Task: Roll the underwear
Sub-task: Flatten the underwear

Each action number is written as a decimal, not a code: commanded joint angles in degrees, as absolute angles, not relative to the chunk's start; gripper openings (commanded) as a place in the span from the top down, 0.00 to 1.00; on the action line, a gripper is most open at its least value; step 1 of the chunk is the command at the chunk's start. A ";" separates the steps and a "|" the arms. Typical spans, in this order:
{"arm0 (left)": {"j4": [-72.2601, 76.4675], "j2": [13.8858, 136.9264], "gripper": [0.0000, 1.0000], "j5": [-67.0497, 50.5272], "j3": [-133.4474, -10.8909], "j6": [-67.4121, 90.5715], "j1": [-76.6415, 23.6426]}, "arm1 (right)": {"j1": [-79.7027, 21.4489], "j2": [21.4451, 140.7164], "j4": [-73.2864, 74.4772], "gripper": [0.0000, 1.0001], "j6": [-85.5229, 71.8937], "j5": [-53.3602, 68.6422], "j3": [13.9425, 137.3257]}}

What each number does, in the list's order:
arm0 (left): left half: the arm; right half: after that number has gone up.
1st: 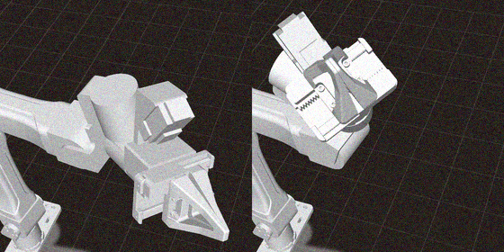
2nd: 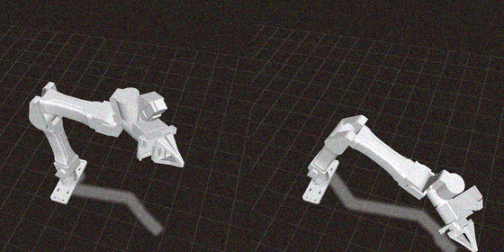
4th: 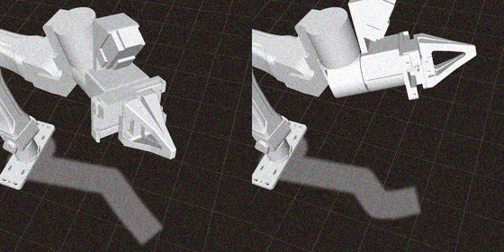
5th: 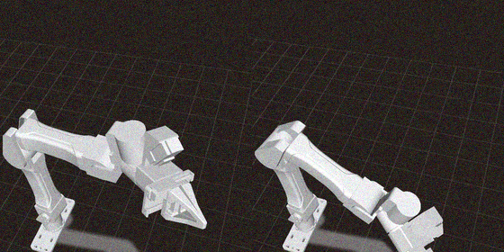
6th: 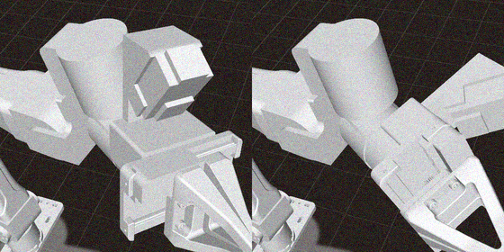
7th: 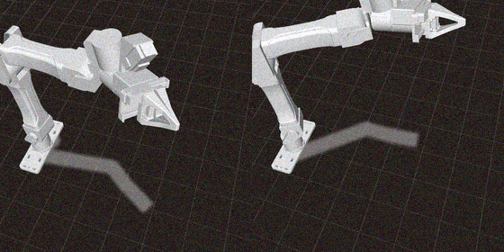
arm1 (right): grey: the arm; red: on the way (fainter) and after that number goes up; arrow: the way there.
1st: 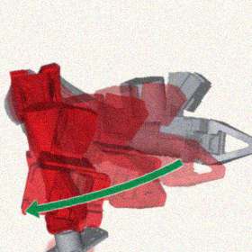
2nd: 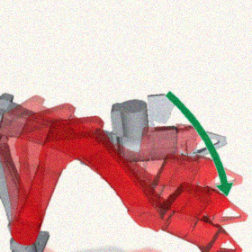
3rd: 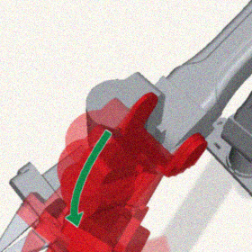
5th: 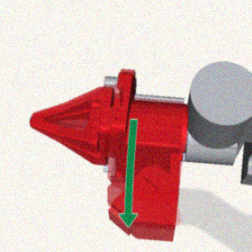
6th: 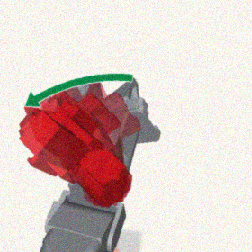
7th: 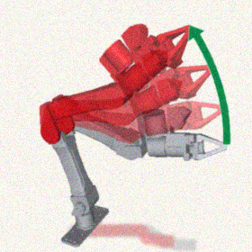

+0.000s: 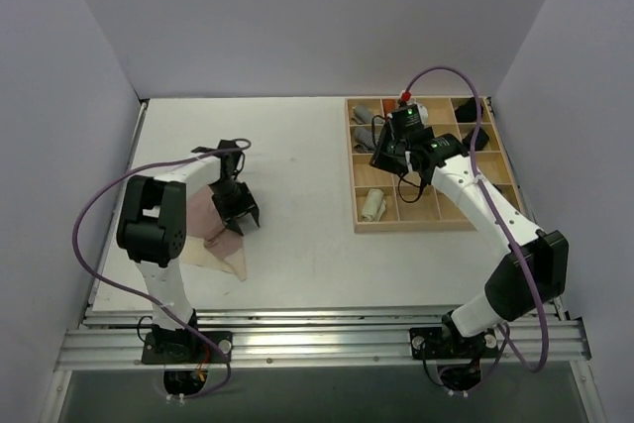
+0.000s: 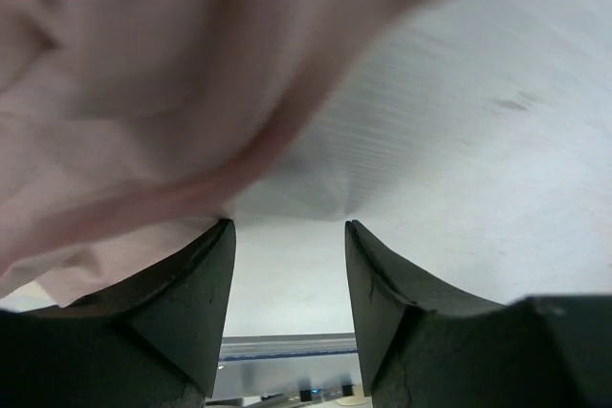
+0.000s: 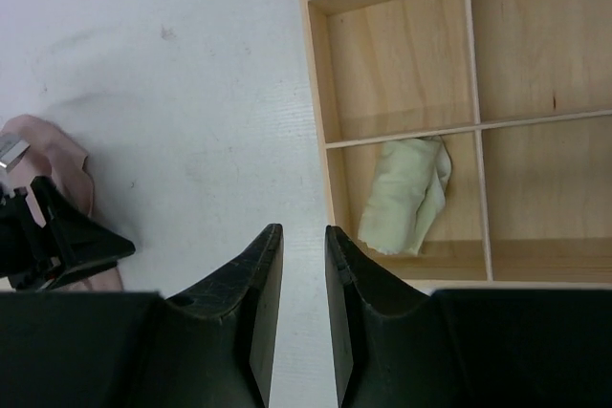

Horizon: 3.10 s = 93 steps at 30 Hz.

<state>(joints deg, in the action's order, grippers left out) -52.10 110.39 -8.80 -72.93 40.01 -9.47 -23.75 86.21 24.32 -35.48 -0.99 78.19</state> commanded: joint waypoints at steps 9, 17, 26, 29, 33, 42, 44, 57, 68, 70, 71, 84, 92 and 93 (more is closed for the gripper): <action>-63.80 97.13 0.41 -0.62 -82.11 39.82 -5.82 | -34.44 98.60 22.85 0.78 -31.46 3.69 87.70; -63.28 91.23 0.42 2.46 -71.02 34.81 18.25 | -49.38 108.96 16.88 0.77 -35.51 8.26 91.49; -58.62 94.83 0.42 -1.23 -67.24 33.58 22.24 | -60.02 121.62 14.15 0.69 -35.52 8.09 101.49; -57.66 96.32 0.43 -1.14 -67.24 32.79 22.85 | -61.96 124.79 13.01 0.69 -34.54 9.22 105.54; -56.78 98.08 0.44 -0.53 -67.76 31.38 23.55 | -62.75 128.22 11.60 0.69 -35.07 11.16 109.41; -52.74 100.19 0.74 -5.09 -66.62 28.30 24.08 | -63.98 136.49 13.09 0.65 -35.42 7.30 116.80; -52.30 100.55 0.80 -6.33 -65.92 27.86 24.00 | -63.98 138.59 13.80 0.65 -34.46 6.77 119.44; -51.50 99.23 0.98 -9.84 -65.83 26.63 24.08 | -61.70 137.91 12.67 0.99 -34.19 -1.49 116.83; -50.10 104.85 0.98 -14.33 -76.18 26.10 19.79 | -50.46 124.47 13.54 1.00 -28.83 -1.59 100.13; -50.18 107.13 0.98 -13.45 -78.56 26.37 16.45 | -48.08 122.79 12.13 1.00 -27.52 0.95 95.91; -50.53 108.10 0.98 -12.49 -81.01 26.54 15.39 | -47.38 121.22 11.69 1.00 -26.38 2.27 94.93; -50.89 111.78 0.59 -9.23 -79.54 29.89 9.32 | -40.87 123.39 13.43 1.00 -20.49 4.58 99.38; -53.08 119.87 0.85 -7.73 -87.27 28.91 7.82 | -35.87 130.68 21.35 1.00 -16.44 -3.95 109.06; -52.65 121.10 0.87 -8.52 -88.49 28.92 8.26 | -35.51 131.22 21.97 0.95 -15.74 -3.52 109.59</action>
